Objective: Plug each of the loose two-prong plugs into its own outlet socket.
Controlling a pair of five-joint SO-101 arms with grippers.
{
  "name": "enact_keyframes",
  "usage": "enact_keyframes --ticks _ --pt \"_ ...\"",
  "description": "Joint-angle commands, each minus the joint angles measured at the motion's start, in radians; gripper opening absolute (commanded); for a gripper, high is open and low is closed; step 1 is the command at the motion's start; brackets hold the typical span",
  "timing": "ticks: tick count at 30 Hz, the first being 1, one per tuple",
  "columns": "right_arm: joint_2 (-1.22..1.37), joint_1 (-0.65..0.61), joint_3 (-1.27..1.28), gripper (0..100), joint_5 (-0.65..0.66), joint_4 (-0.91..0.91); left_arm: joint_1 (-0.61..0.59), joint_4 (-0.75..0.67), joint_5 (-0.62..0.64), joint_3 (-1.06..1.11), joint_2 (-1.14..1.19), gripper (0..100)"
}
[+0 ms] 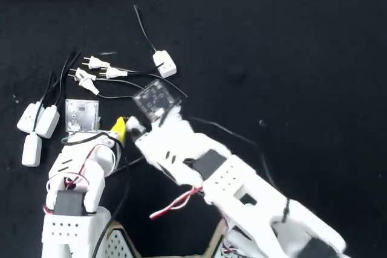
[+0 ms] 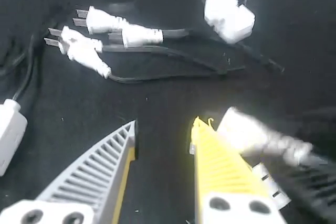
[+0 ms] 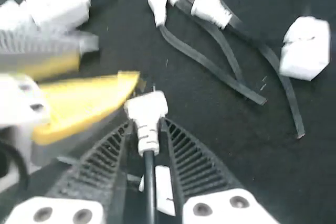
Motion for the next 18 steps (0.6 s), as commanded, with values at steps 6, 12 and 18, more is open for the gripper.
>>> enact_keyframes --ticks 6,12,18 --pt "-0.108 -0.015 0.022 1.0 -0.002 -0.005 -0.007 -0.012 -0.011 -0.007 0.0 18" --pt "-0.084 -0.015 0.019 1.0 -0.002 -0.005 -0.007 -0.012 -0.006 -0.005 0.0 18" --pt "-0.062 -0.015 0.013 1.0 -0.002 -0.02 0.028 -0.005 -0.008 -0.002 0.0 18"
